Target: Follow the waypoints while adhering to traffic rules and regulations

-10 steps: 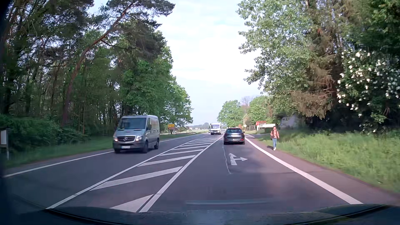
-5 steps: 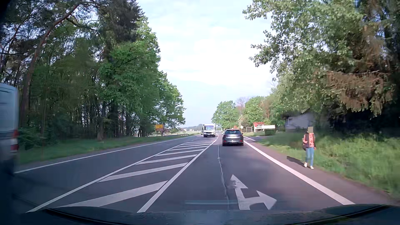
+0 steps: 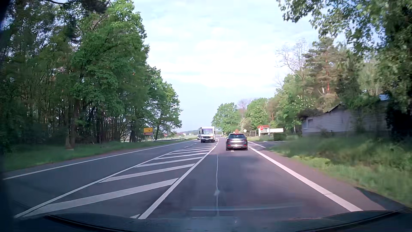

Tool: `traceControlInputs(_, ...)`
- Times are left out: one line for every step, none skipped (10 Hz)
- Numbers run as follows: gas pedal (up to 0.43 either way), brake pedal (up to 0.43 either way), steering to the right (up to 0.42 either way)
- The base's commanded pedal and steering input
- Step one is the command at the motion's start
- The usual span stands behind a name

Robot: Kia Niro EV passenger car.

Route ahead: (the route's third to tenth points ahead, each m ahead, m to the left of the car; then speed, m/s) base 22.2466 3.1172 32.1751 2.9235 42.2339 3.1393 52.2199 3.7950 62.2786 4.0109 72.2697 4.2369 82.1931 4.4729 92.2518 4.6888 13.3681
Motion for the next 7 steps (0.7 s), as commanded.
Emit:
traceControlInputs(0.110,0.000,0.015)
traceControlInputs(0.110,0.000,0.015)
traceControlInputs(0.110,0.000,0.015)
traceControlInputs(0.118,0.000,0.015)
traceControlInputs(0.118,0.000,0.014)
traceControlInputs(0.118,0.000,0.013)
traceControlInputs(0.118,0.000,0.011)
